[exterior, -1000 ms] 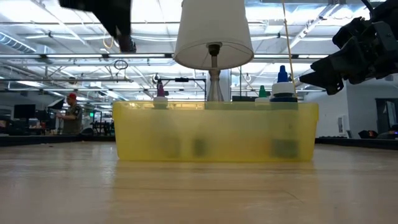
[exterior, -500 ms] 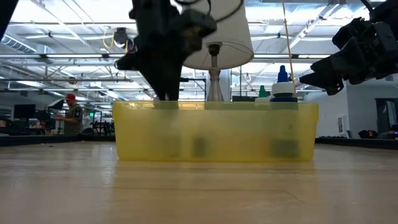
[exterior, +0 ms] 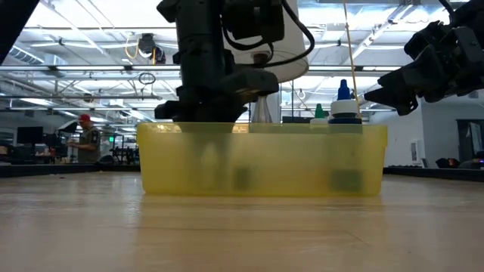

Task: Pick & Place food coloring
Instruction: Put the orange food coloring bottle into the yellow bin, then put the blue food coloring bottle into the yellow bin

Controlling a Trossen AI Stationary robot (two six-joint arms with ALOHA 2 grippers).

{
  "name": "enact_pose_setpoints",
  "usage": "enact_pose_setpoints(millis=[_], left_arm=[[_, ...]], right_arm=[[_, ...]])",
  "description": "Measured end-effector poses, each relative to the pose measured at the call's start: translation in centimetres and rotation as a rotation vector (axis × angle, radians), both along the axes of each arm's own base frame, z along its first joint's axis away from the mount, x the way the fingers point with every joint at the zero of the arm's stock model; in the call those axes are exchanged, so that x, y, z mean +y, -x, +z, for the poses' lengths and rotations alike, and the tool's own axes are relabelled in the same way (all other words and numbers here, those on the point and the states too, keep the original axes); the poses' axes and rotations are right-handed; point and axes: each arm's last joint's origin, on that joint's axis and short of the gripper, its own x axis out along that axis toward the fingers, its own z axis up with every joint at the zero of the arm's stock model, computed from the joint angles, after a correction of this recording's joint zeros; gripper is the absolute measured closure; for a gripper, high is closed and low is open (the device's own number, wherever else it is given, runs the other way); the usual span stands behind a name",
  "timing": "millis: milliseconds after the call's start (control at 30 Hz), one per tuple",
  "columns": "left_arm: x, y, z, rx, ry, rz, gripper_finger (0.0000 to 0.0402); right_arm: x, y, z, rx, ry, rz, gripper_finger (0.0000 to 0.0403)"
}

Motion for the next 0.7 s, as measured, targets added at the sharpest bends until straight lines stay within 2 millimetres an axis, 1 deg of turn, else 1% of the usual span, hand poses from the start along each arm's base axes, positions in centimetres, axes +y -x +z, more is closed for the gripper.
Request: enact_pose_setpoints(millis=[67,233,367,467,567,700], left_arm=[[0.0,0.0,-0.1,0.003,-0.004,0.001,0.0325],[0.0,0.0,0.1,-0.004,0.004,0.013,0.0255],[0.0,-0.1,0.2,-0.014,0.014,0.014,0.0222],[-0.1,-0.3,0.7,-0.014,0.048,-0.002,0.0211],[0.0,-0.6,1.6,-0.001,0.072,-0.019,0.0209],[0.4,-0.9,3.8,0.019,0.063,-0.028,0.0215]], right_arm=[[0.0,0.0,0.0,0.000,0.000,0.000,0.0165],[0.0,0.0,0.0,0.000,0.000,0.000,0.0165],[0.0,0.0,0.0,0.000,0.000,0.000,0.0165],[0.0,0.0,0.0,0.000,0.000,0.000,0.0165],[0.0,0.0,0.0,0.000,0.000,0.000,0.0165],[0.0,0.0,0.0,0.000,0.000,0.000,0.0165]])
